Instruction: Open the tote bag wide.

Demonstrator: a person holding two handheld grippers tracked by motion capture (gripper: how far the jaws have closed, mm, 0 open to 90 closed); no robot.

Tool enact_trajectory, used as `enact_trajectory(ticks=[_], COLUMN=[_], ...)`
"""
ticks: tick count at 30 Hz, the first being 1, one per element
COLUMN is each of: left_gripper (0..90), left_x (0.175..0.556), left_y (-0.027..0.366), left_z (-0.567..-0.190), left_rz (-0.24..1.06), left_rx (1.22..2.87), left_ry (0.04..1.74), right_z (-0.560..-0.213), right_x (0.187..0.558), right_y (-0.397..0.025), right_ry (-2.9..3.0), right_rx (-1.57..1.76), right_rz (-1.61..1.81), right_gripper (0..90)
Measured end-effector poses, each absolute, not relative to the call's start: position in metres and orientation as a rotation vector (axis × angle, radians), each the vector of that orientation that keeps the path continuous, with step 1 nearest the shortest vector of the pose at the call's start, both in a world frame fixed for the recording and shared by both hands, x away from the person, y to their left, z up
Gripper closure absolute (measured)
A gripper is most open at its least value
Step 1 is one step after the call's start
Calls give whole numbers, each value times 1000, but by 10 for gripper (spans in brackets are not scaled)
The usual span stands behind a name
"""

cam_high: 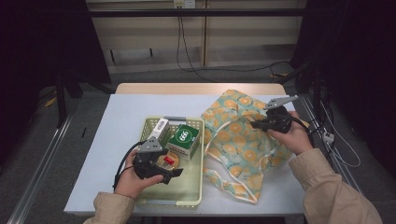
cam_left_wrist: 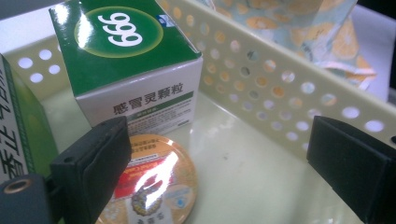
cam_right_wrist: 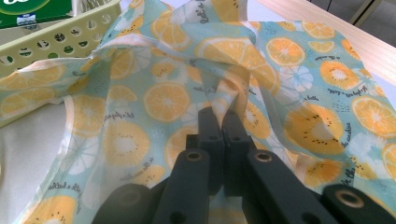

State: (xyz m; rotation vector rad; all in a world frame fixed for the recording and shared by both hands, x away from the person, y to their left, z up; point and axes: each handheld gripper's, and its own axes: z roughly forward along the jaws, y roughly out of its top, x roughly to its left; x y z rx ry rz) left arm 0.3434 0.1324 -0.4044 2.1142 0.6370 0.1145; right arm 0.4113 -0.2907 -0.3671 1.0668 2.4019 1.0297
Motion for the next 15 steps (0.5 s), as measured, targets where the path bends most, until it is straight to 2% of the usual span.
enact_trajectory(ticks=[11,15], left_gripper=[72,74], left_x=[337,338], left_y=[125,122], left_z=[-400,-405], left_rz=[92,83], left_rx=[2114,2172], left_ry=[593,591], right_z=[-368,-368], right_x=[411,412], right_y=[-290,-289], right_ry=[2411,2412], right_rx=[1061,1060], right_rz=[1020,1022], right_gripper=[900,900])
